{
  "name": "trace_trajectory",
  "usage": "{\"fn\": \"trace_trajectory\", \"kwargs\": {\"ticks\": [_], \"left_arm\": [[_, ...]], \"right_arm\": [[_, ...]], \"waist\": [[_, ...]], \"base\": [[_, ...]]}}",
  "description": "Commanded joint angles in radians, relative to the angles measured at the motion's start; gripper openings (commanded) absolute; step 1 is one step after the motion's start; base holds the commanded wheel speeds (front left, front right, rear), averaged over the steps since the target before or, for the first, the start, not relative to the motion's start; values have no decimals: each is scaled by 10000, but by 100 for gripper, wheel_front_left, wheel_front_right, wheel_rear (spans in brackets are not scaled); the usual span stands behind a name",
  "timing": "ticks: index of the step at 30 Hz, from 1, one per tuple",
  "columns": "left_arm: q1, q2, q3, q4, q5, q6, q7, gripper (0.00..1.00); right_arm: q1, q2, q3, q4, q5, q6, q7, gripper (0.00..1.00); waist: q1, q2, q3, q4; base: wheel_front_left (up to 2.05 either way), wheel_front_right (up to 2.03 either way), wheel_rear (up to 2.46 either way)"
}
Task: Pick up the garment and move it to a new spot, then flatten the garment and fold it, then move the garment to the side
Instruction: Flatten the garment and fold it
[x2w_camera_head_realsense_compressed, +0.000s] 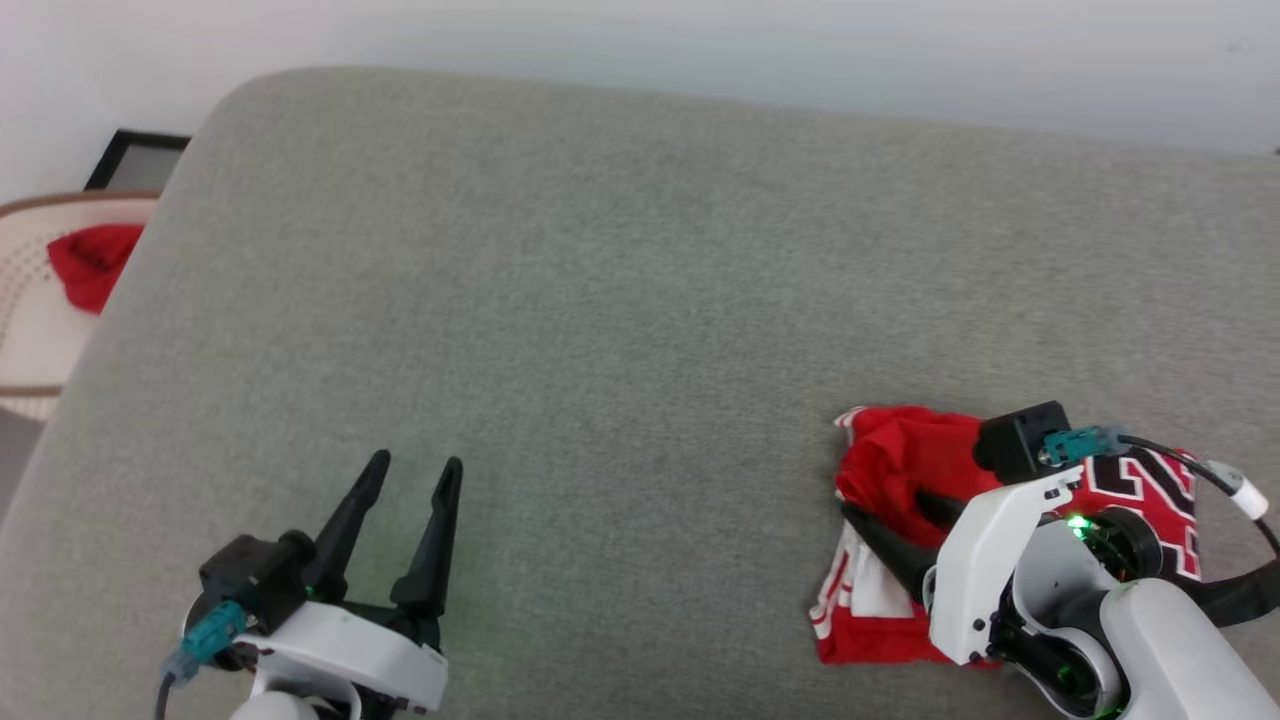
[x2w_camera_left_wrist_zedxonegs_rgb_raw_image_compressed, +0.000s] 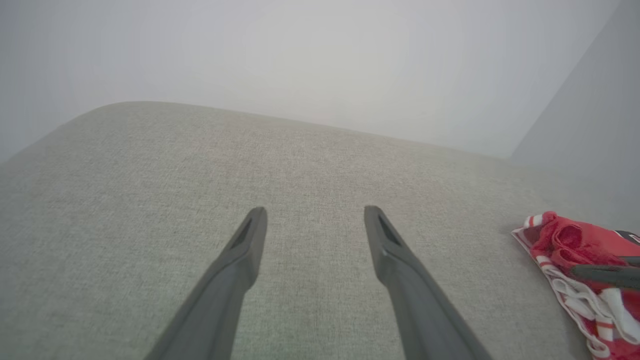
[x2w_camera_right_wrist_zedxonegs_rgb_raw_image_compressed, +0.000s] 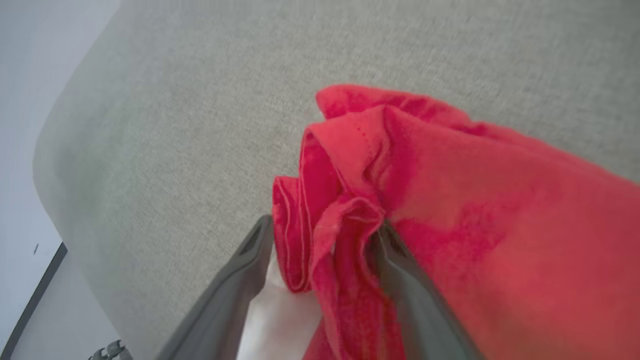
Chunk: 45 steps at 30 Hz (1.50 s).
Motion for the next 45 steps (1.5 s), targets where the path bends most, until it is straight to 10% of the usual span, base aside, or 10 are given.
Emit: {"fn": "trace_trajectory", "kwargs": {"ticks": [1,22,45], "left_arm": [[165,29,65,24,58,-24,15,100],[1299,-30,378,331,291,-24,13,100],[2791,-194,1638,19,999,-24,15,100]], "right_arm": [[-106,-223,194,-147,241,-8,-215,100],[1225,-2555,-81,96,1702,-8,-4175,100],[3180,-1676,-1556,681,321,-8,-7614,100]], "waist": [[0,-1,-327,-318],[0,-1,-2019,-1936],[0,-1,-2768,-1918]], "base": [[0,0,0],[0,0,0],[0,0,0]]}}
